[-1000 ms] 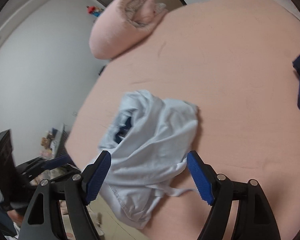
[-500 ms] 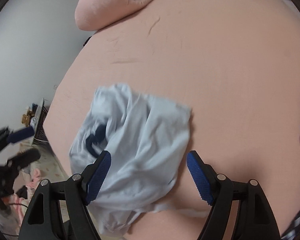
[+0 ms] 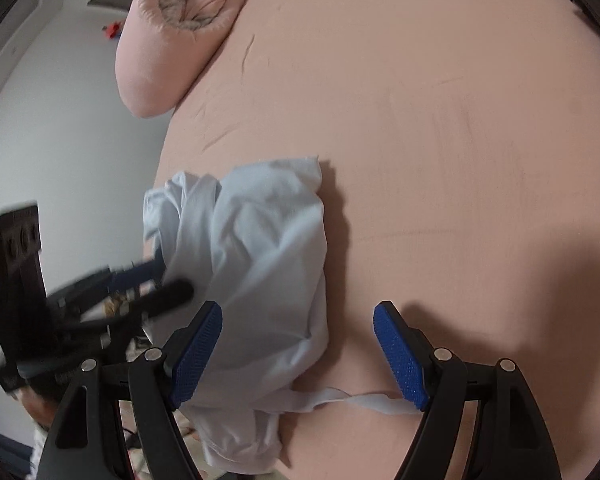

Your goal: Fold clothes

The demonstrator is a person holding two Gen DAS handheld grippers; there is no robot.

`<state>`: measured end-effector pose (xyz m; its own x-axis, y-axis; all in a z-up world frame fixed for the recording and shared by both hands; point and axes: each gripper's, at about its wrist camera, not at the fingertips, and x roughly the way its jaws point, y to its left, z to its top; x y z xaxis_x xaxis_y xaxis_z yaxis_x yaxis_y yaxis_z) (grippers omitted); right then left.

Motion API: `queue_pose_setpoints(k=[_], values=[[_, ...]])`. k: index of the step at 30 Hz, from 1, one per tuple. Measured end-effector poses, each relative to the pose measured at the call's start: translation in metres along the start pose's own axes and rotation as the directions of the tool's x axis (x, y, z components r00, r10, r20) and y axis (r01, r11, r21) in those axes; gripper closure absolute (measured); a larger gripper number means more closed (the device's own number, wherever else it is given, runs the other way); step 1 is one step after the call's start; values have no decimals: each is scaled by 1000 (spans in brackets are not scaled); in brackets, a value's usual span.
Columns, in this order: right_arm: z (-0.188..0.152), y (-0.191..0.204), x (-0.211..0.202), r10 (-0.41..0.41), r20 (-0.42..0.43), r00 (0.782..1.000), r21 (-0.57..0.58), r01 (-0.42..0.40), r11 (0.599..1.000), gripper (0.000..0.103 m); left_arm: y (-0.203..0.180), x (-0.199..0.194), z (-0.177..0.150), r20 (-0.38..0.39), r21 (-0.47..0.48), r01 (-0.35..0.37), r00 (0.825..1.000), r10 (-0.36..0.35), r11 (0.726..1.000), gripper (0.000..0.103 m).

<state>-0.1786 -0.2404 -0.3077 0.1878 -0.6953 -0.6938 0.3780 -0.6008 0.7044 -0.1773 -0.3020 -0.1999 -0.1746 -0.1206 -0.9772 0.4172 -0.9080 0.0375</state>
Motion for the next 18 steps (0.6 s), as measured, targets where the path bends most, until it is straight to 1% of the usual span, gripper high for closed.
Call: queue_pose_setpoints(k=[3,8,10,12,15,16,18], values=[[0,5,5,-14,-9,1000,-22,14,1000,25,4,10,-4,11,-9,-4,1000,4,1000,53],[-2,14,16,-18,-35,999,-47,17,999,25,22,16,-16,42,-40,13,999,-11,999,54],[-2,21,23,-44,-43,998,-79,40,996,25,31,15,-23,54,-40,9,999,-7,999,54],[0,29,27,-89,-30,996,-125,85,989,25,40,13,-30,65,-34,-3,998,5,999,54],[-3,46,25,-147,19,989,-227,148,963,25,59,10,-43,80,-48,-16,997,20,999,54],[-5,54,24,-169,42,985,-281,174,944,25,66,11,-46,80,-59,-19,996,24,998,54],[-12,70,23,-215,87,973,-392,232,890,25,82,16,-54,70,-89,-23,997,30,996,53]])
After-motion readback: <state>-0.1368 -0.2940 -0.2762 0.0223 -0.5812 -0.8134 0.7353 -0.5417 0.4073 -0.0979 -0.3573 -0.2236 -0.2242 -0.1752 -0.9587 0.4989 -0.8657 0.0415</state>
